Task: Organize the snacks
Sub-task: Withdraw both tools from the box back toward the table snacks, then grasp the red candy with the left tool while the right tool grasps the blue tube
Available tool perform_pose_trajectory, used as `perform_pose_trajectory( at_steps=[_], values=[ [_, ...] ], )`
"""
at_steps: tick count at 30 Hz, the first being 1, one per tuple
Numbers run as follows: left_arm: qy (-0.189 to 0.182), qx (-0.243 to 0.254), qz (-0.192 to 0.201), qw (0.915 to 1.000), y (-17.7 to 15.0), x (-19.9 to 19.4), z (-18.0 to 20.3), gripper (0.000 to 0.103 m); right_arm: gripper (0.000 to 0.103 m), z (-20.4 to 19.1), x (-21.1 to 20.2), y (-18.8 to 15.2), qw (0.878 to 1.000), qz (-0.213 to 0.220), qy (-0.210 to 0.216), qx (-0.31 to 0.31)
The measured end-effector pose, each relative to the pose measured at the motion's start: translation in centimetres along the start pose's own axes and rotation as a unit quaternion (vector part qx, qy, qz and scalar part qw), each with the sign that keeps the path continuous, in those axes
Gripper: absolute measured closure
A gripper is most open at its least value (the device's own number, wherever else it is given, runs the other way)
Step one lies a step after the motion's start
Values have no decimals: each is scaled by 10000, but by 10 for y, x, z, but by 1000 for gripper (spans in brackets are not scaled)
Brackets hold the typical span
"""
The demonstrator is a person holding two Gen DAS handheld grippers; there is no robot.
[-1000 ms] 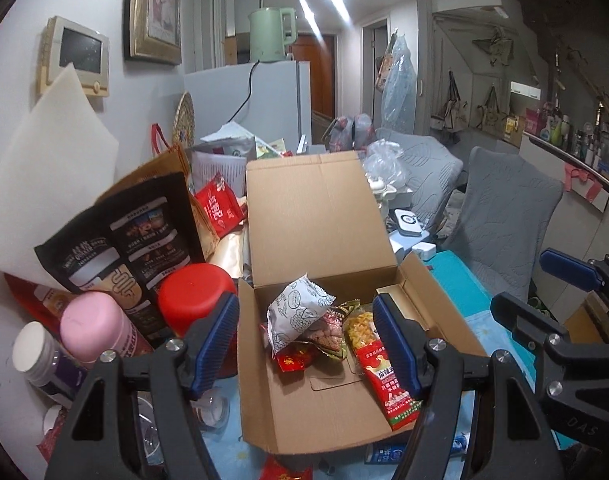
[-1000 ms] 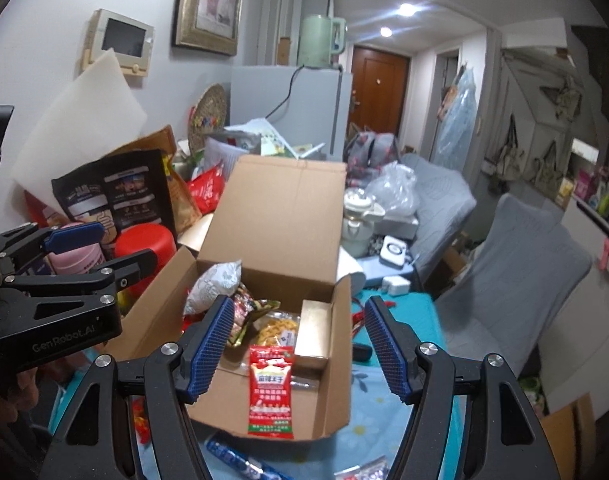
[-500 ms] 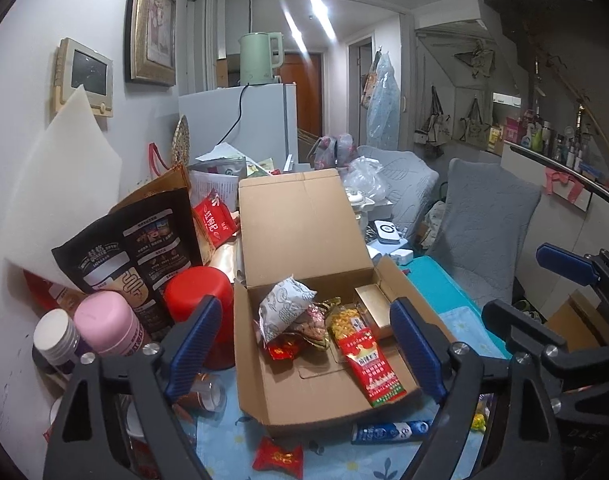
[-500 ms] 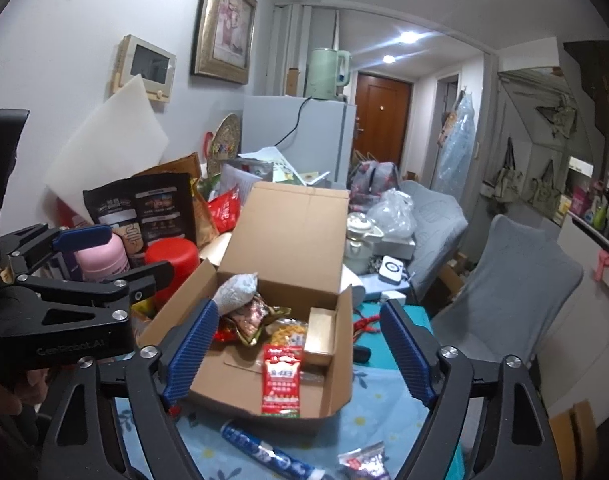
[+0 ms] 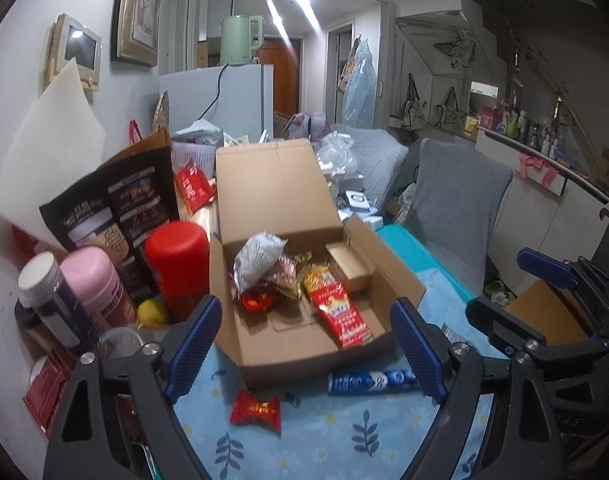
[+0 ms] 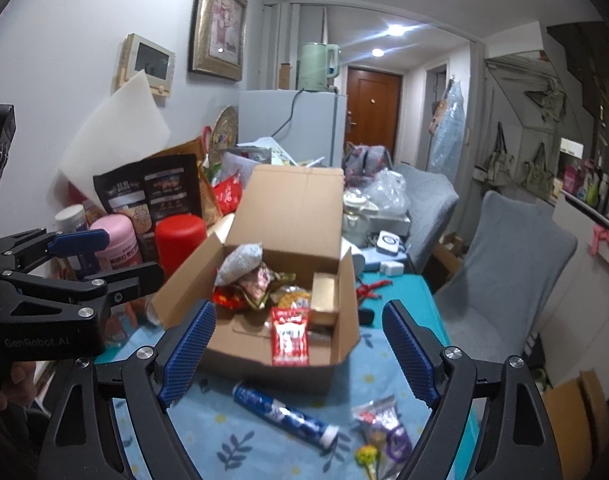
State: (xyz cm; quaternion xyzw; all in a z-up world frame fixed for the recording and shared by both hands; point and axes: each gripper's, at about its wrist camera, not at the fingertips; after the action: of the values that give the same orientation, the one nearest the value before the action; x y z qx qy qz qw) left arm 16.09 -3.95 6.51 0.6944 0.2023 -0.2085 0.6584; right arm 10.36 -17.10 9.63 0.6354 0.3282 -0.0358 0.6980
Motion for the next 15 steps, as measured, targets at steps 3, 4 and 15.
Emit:
perform_pose_trajectory(
  at_steps=[3,4,15],
  values=[
    [-173,48,-110,9998,-12,3,-2,16,17,-3,1,-14,9999,-98,-15,43],
    [-236,67,-132,9996,-15,3,-3,16,17,-5,3,-19,9999,-133,-18,65],
    [-253,61,-513,9983,-57,27,-11,16,17,-20,32,-65,9977,-591,280,152]
  ],
)
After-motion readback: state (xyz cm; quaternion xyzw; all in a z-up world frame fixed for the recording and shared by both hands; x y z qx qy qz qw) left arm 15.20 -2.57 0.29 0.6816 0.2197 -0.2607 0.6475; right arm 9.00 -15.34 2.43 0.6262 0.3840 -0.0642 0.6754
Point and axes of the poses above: each gripper's, at about its wrist camera, not at the fingertips, and x roughly the way its jaws point, z to its right, y to its top, and after that the axes turned 9 degrees about y, right-handed
